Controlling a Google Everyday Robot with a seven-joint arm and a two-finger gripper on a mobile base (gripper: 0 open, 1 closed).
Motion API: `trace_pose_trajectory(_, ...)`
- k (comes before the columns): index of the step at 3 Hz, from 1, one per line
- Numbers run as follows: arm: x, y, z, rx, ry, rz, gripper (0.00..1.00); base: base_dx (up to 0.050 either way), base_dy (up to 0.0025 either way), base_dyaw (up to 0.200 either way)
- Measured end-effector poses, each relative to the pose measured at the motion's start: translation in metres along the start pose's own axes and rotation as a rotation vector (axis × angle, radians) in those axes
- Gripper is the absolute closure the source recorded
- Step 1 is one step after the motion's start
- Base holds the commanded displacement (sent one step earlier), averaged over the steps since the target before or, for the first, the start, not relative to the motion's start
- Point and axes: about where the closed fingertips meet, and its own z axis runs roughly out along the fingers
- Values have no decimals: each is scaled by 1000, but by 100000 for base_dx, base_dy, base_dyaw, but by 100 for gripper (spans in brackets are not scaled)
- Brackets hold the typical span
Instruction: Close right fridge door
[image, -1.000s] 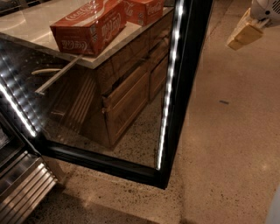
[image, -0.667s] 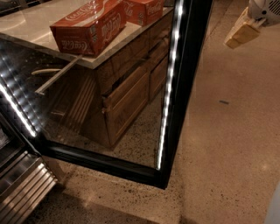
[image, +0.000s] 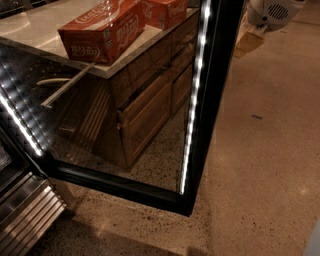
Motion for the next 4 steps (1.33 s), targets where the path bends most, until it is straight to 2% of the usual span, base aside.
trace_pose_trajectory(1,-27,11,16,-19,17,-62,100,0,0,0)
trace_pose_trajectory(2,-35,2,26,-20,30,-71,100,0,0,0)
trace_pose_trajectory(3,-35,2,26,-20,30,-71,100,0,1,19587)
trace_pose_trajectory(4,-35,2,26,-20,30,-71,100,-5011,27,-184)
